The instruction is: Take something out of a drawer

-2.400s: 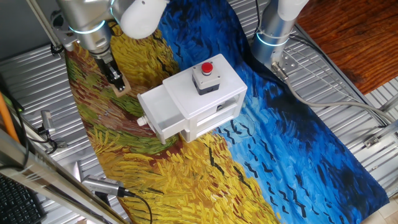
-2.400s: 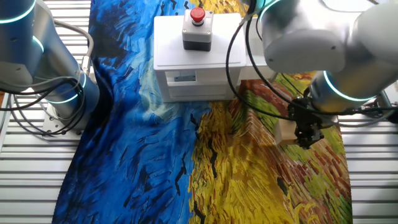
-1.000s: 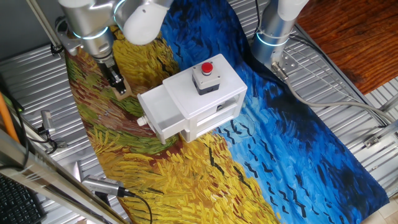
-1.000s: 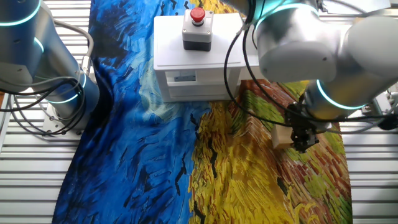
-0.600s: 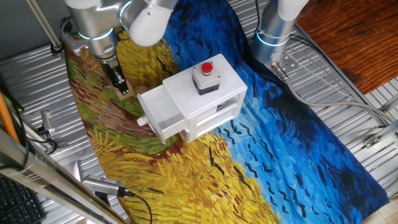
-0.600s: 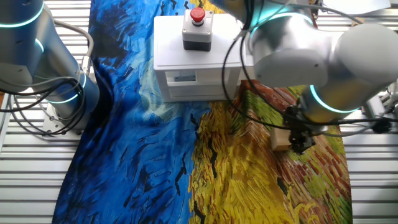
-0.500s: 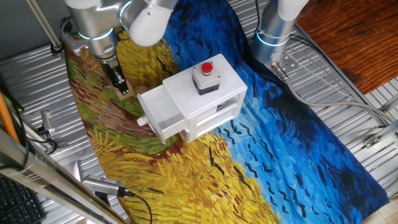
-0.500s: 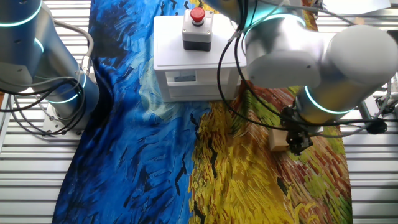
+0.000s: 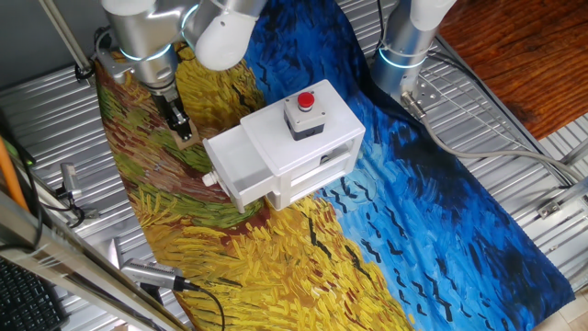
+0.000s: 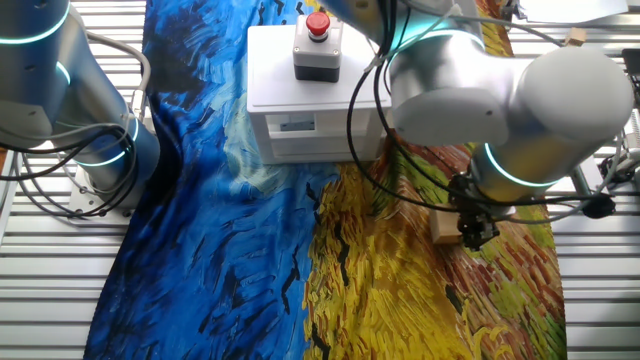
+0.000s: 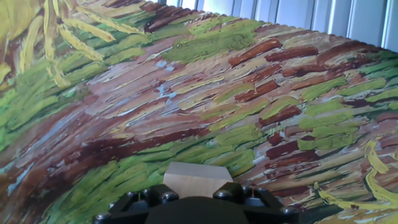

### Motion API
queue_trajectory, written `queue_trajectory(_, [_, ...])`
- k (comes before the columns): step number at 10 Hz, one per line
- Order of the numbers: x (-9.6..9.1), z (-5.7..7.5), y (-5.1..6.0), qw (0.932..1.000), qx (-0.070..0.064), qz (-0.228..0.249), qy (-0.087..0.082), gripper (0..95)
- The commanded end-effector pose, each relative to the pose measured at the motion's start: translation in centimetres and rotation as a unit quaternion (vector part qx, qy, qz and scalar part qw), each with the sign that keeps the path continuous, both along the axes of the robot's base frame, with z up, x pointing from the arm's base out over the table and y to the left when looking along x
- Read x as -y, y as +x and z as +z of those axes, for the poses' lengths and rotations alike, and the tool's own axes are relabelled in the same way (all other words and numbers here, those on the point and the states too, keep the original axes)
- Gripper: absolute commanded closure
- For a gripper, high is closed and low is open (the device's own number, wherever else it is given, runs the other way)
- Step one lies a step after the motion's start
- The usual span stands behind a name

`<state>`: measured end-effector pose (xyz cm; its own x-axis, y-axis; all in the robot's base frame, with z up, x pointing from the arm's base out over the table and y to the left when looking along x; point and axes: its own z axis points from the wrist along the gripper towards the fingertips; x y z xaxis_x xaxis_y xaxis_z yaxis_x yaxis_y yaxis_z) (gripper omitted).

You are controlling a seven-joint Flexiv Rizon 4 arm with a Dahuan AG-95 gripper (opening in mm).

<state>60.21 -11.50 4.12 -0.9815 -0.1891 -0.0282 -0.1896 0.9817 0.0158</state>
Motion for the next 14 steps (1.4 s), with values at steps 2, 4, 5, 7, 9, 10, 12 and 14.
queue_trajectory(2, [-0.1, 0.0, 0.0, 0.9999, 0.004, 0.011, 0.008, 38.0])
queue_trajectory(4, [-0.1, 0.0, 0.0, 0.9999, 0.004, 0.013, 0.007, 19.0])
queue_trajectory(5, [-0.1, 0.0, 0.0, 0.9999, 0.003, 0.013, 0.007, 19.0])
queue_trajectory(7, [-0.1, 0.3, 0.0, 0.9998, -0.001, 0.020, 0.005, 38.0])
queue_trajectory(9, [-0.2, 1.4, 0.0, 0.9996, -0.005, 0.027, 0.002, 38.0])
queue_trajectory(10, [-0.2, 2.7, -0.1, 0.9995, -0.007, 0.031, 0.002, 38.0])
queue_trajectory(12, [-0.7, 5.7, -0.6, 0.9992, -0.009, 0.038, 0.001, 38.0])
queue_trajectory(14, [-1.2, 8.1, -1.2, 0.9992, -0.011, 0.038, -0.008, 76.0])
